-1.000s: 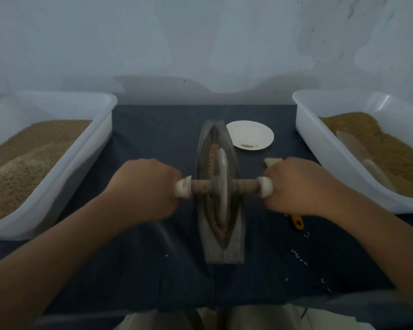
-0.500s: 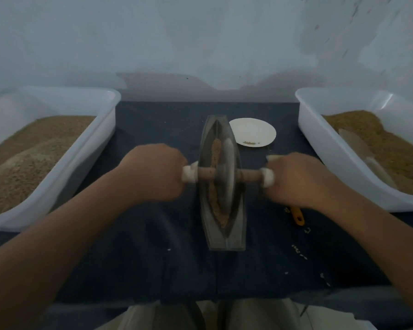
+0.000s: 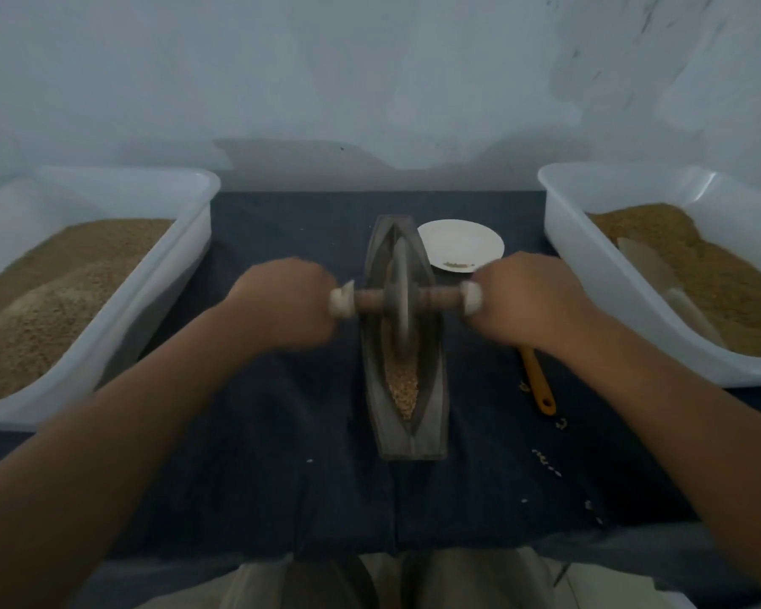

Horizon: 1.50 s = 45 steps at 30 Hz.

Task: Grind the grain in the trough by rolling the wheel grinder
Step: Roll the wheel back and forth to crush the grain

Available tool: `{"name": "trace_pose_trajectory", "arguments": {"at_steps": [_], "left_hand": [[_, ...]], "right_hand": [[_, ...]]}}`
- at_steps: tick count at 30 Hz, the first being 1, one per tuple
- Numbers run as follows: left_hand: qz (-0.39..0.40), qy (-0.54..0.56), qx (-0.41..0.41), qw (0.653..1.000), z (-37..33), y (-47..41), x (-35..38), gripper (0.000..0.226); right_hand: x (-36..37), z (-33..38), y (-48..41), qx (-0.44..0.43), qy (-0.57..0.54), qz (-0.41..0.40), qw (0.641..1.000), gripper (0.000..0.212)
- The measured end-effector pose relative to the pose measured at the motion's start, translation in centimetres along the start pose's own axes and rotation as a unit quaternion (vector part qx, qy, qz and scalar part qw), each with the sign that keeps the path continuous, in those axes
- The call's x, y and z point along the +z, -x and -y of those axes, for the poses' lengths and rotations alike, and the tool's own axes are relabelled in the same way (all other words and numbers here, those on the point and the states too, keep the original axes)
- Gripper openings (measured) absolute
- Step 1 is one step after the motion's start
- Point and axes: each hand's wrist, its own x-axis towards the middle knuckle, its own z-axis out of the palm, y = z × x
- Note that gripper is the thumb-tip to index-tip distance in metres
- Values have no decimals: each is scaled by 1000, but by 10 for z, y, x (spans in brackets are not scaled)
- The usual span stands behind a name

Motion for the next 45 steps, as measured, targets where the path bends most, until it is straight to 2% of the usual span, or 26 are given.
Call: {"name": "trace_pose_trajectory", "arguments": {"at_steps": [3, 5, 7, 10, 13, 15, 19, 22, 25, 27, 30, 33, 36, 38, 42, 45], "left_hand": [[-20, 29, 32, 999, 3, 42, 15, 35], [-10, 21, 22, 999, 4, 38, 20, 35], [-10, 6, -9, 1000, 4, 13, 19, 30], [-45, -4, -52, 998, 6, -41, 6, 35], [-42, -14, -50, 998, 3, -59, -9, 43], [-20, -13, -21, 999, 2, -39, -10, 37], [9, 19, 34, 999, 3, 36, 4, 29], [42, 53, 33, 997, 5, 47, 11, 30], [16, 23, -5, 1000, 3, 9, 12, 28], [-17, 5, -49, 999, 4, -24, 8, 28], [-52, -11, -67, 996, 1, -44, 3, 28], [-65, -8, -43, 997, -1, -8, 11, 32], [-133, -35, 21, 990, -3, 50, 22, 34], [-168, -56, 51, 983, -2, 63, 22, 36], [-98, -62, -10, 993, -6, 12, 9, 31], [-68, -53, -52, 995, -9, -32, -9, 28]], "right_hand": [[-10, -1, 39, -53, -13, 15, 998, 29], [-13, 1, 33, -62, 2, 2, 998, 31], [-13, 4, 8, -41, 28, -21, 999, 31], [-6, 4, -38, 17, 33, -45, 998, 35], [-2, 3, -51, 43, 24, -26, 998, 34], [-4, 2, -35, 34, -1, -3, 999, 32], [-18, -3, 32, -39, -40, 72, 996, 29], [-23, -3, 37, -74, -42, 85, 993, 32], [-15, -1, -2, -40, 5, 22, 999, 27], [-7, 1, -29, -3, 34, -29, 999, 32], [-3, 3, -42, 17, 31, -53, 998, 38], [-5, 3, -10, -6, 13, -51, 999, 33], [-7, 6, 47, -75, -12, -113, 991, 26], [-6, 3, 63, -85, -23, -119, 989, 25], [7, 0, 21, -11, -10, -64, 998, 29], [12, 3, -23, 42, -10, -64, 997, 31]]}}
